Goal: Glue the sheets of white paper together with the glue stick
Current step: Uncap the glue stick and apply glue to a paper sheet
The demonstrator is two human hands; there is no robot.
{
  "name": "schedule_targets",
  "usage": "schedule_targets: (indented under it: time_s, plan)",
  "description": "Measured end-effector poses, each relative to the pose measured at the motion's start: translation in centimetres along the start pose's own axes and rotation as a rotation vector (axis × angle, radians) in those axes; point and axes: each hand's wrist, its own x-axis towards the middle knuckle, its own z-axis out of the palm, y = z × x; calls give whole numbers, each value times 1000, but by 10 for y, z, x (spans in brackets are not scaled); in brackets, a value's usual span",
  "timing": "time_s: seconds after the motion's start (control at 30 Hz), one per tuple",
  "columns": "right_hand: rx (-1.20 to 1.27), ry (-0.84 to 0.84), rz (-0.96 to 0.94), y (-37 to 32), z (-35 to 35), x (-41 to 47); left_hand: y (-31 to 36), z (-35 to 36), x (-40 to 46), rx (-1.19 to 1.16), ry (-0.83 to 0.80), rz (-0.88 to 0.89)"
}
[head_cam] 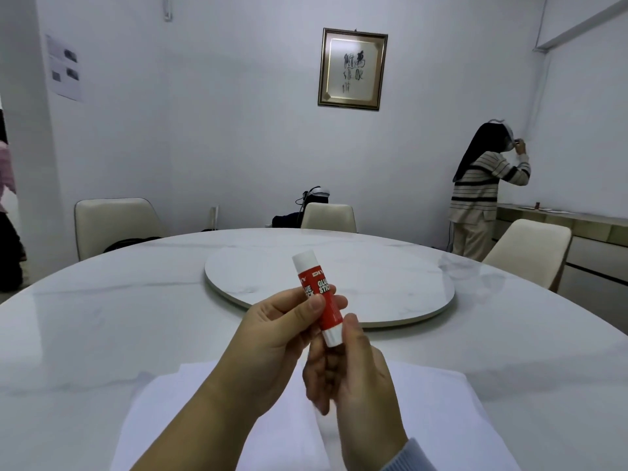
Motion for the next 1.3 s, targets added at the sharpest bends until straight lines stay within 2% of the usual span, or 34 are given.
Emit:
schedule_targets:
  time_s: [0.13,0.2,0.23,0.3,0.37,0.43,0.5,0.57,0.6,0.67,0.73,0.8,0.87,0.93,1.0,1.07,1.13,1.23,1.3]
  plan:
    - [-545,96,-355,1,-5,5,-3,-1,3,-26,44,1]
    - [-746,24,-413,-5,-8,16,0,-2,5,-88,62,30]
    - [-747,-48,-386,-12,-8,24,2,-4,7,-100,70,56]
    - [-534,-199,-232,-27,-7,35,3,-8,10,-116,79,110]
    - [-154,-290,82,-34,-2,40,5,-10,12,-135,72,137]
    - [80,-286,268,-26,3,37,8,-10,10,-121,84,116]
    - [-37,-170,177,-11,3,30,9,-10,6,-39,104,80]
    - [-251,-33,-95,1,0,26,7,-10,6,48,110,56]
    - [-344,-1,-204,7,-3,25,7,-10,6,71,117,45]
    - [-447,18,-274,11,-4,24,8,-9,6,92,122,37]
    - [-301,-11,-174,9,-4,22,8,-9,7,98,120,39]
    - [-3,-77,57,4,-3,23,8,-8,7,73,107,40]
    - [68,-111,166,5,-2,23,7,-7,8,64,111,41]
    - [-11,-75,103,7,-2,25,5,-6,8,63,125,49]
    - [-163,-20,-96,10,-2,26,4,-6,9,50,141,57]
    - [-295,26,-206,12,-3,26,3,-6,9,46,153,58]
    - [-214,19,-130,11,-2,25,3,-6,10,40,149,60]
    - [52,-50,129,6,-2,25,2,-5,9,38,143,59]
    - [34,-66,167,6,-3,25,2,-5,9,46,141,58]
